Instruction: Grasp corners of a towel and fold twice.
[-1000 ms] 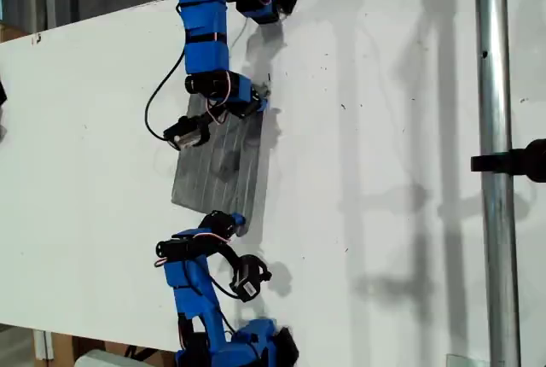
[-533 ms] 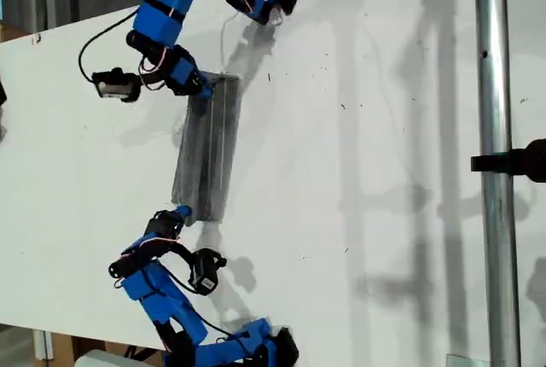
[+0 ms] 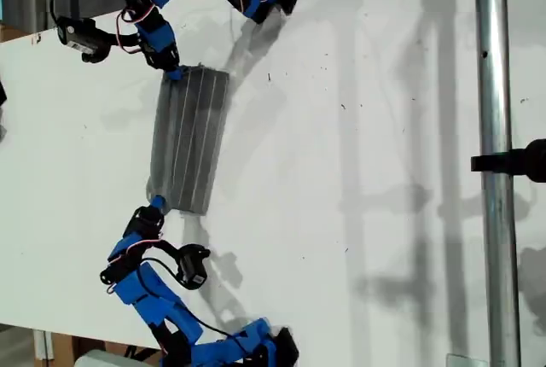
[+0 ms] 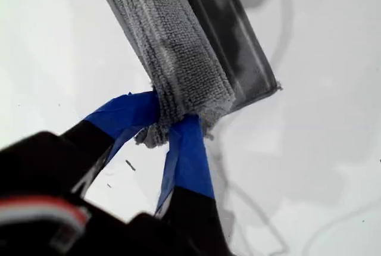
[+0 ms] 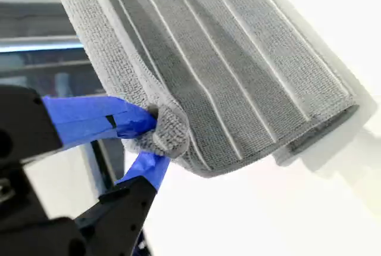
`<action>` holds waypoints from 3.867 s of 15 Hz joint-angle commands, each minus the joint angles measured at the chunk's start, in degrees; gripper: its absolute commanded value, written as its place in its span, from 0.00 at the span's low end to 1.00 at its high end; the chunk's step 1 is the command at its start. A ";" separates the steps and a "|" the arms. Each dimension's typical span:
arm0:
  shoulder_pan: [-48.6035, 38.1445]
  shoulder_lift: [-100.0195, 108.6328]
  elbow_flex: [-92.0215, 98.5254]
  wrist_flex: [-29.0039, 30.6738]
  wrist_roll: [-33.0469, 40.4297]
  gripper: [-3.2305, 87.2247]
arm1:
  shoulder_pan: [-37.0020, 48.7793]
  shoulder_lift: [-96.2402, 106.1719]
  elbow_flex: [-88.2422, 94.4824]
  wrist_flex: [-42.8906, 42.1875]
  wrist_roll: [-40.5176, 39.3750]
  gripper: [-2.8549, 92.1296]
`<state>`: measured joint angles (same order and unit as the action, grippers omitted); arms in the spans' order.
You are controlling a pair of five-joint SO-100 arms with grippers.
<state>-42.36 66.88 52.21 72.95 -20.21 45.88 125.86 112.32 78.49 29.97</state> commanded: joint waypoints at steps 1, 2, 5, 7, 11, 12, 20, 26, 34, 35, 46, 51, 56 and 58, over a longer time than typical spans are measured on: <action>-1.14 -2.55 -0.09 1.41 -2.64 0.07 | -2.64 1.05 5.63 -0.79 2.81 0.03; -1.32 -5.27 -0.35 2.46 -4.22 0.07 | -3.34 0.70 9.93 -3.08 4.39 0.03; -1.85 -12.92 -3.34 3.69 -6.50 0.08 | -2.02 -2.99 18.98 -11.07 5.36 0.03; -2.55 -14.59 -4.31 3.69 -7.47 0.08 | 0.00 -5.10 20.65 -14.68 4.13 0.03; -3.69 -16.26 -4.48 7.21 -8.61 0.11 | -5.71 -8.00 21.97 -17.84 8.00 0.03; -4.31 -16.44 -4.57 7.47 -9.32 0.15 | -6.33 -9.76 22.32 -18.81 8.70 0.03; -6.06 2.72 -1.58 16.08 -13.36 0.48 | -11.95 -1.05 2.64 2.64 12.48 0.27; 5.98 40.87 29.71 9.49 -12.39 0.51 | -10.81 16.79 11.25 13.97 24.17 0.23; 21.01 125.60 103.18 -6.24 -26.89 0.00 | -9.23 28.92 35.33 4.39 39.46 0.42; 22.41 131.48 107.84 -6.24 -28.65 0.00 | -10.02 29.62 36.47 3.16 40.78 0.43; 25.84 132.10 116.28 -5.54 -31.90 0.00 | 2.81 -13.10 27.95 -28.65 34.28 0.46; 25.84 132.10 116.10 -5.45 -32.08 0.00 | -4.04 -20.48 24.79 -43.33 34.28 0.26; 26.46 132.10 115.58 -5.10 -31.82 0.00 | -7.12 -11.87 17.84 -4.57 32.08 0.03; 26.54 132.10 115.58 -5.19 -31.64 0.00 | -13.89 -8.44 13.45 11.60 34.45 0.03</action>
<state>-16.35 198.63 168.93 67.76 -51.77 35.33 114.08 130.69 78.75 63.37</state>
